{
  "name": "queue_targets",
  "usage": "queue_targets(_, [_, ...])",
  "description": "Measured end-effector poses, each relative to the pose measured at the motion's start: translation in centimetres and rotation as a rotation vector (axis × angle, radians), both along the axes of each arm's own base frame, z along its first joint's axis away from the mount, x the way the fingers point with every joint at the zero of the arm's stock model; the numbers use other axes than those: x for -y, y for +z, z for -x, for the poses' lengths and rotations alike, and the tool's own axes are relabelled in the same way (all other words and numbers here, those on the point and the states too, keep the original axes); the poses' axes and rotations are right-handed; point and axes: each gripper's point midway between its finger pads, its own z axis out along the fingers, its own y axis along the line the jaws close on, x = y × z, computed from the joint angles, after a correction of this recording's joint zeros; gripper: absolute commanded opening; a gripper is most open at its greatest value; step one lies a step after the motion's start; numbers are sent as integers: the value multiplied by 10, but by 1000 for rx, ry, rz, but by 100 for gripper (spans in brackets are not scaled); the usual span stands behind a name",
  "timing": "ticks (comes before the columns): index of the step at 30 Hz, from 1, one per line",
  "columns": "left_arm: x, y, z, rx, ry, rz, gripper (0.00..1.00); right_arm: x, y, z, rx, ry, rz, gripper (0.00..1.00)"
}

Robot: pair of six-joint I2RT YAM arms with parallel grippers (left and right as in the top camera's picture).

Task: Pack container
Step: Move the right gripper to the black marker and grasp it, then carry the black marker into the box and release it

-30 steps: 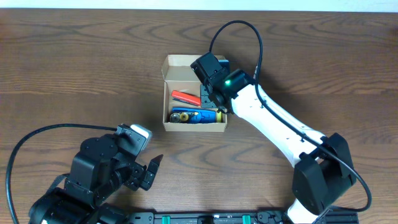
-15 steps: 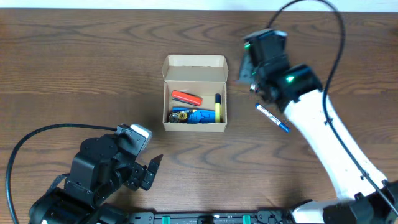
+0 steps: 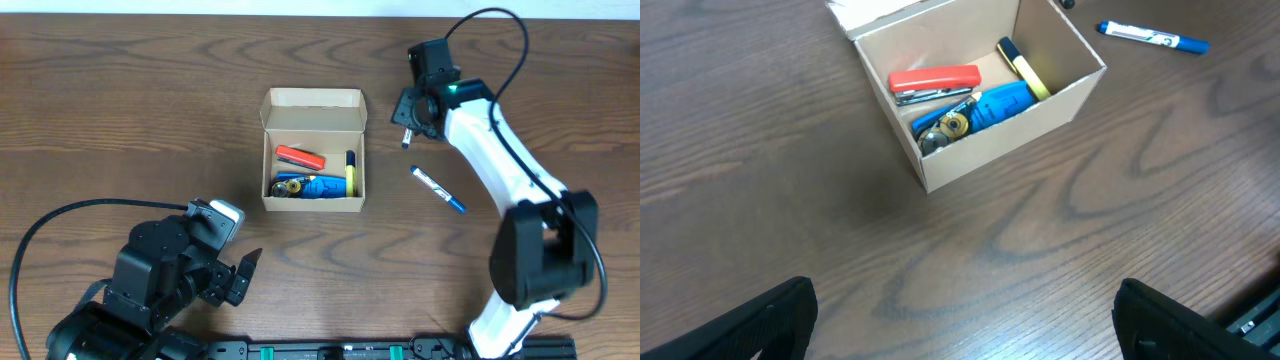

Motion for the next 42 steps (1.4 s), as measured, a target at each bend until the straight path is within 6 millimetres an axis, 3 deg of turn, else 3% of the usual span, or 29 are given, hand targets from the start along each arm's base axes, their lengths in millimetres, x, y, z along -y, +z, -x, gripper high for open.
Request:
queue_targets(9, [0, 0, 0, 0, 0, 0, 95, -7, -53, -14, -47, 8, -16, 62])
queue_targets(16, [0, 0, 0, 0, 0, 0, 95, 10, -83, -16, -97, -19, -19, 59])
queue_targets(21, [0, 0, 0, 0, 0, 0, 95, 19, -87, -22, -86, 6, -13, 46])
queue_targets(37, [0, 0, 0, -1, 0, 0, 95, 11, -89, -26, -78, 81, -28, 2])
queue_targets(42, [0, 0, 0, 0, 0, 0, 95, 11, -88, -21, -106, 89, -26, 1])
